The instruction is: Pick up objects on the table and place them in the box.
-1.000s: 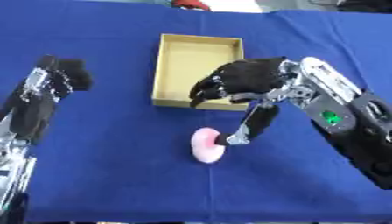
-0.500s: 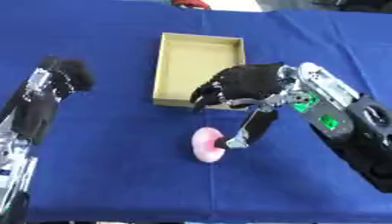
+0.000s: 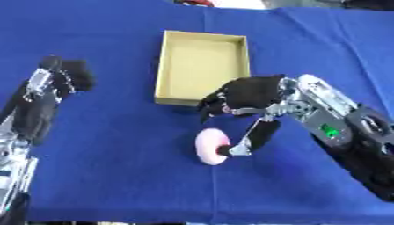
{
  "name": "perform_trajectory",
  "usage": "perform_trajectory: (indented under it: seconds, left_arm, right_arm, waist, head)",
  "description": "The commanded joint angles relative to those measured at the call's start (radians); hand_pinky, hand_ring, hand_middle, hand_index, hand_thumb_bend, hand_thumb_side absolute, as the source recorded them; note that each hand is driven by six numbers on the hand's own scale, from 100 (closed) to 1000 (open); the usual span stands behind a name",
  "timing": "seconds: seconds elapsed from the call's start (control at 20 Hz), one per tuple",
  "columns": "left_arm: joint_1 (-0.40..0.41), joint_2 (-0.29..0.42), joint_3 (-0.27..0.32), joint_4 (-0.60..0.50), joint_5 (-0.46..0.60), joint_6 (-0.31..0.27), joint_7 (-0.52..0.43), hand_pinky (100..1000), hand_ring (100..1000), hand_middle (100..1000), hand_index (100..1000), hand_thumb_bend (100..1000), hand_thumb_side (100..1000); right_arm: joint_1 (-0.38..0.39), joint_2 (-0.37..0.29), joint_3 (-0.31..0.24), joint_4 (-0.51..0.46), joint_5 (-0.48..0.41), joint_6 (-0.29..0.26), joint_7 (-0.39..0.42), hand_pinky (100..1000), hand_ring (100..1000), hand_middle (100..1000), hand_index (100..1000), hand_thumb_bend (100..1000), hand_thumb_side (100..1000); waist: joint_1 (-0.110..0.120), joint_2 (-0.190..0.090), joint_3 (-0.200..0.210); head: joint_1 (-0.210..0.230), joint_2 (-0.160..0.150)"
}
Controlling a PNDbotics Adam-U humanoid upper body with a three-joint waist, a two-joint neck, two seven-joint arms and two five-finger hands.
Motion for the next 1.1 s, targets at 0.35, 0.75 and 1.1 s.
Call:
perform_trajectory:
  seconds: [0.35, 0.75, 1.1]
  left_arm:
    - [-0.015, 0.010, 0.003, -0.016, -0.004, -0.004, -0.003, 747, 690, 626, 780, 173, 1000]
    - [-0.014, 0.008, 0.004, -0.017, -0.001, -0.004, -0.001, 747, 690, 626, 780, 173, 1000]
    - [-0.009, 0.010, 0.007, -0.015, 0.000, -0.003, 0.000, 748, 690, 626, 780, 175, 1000]
  right_arm:
    - [0.007, 0.011, -0.016, 0.019, 0.037, -0.075, 0.016, 734, 747, 833, 701, 231, 582]
    - [-0.004, 0.016, -0.055, -0.002, 0.052, -0.067, -0.231, 699, 704, 759, 406, 100, 324]
    - [-0.046, -0.005, -0.085, -0.002, -0.029, -0.020, -0.353, 668, 671, 727, 368, 100, 245]
  waist:
    - [0.009, -0.013, 0.002]
    - [0.012, -0.015, 0.001]
    - [0.008, -0.022, -0.008]
  head:
    - [-0.007, 0.005]
    - [-0.004, 0.005]
    - [0.002, 0.005]
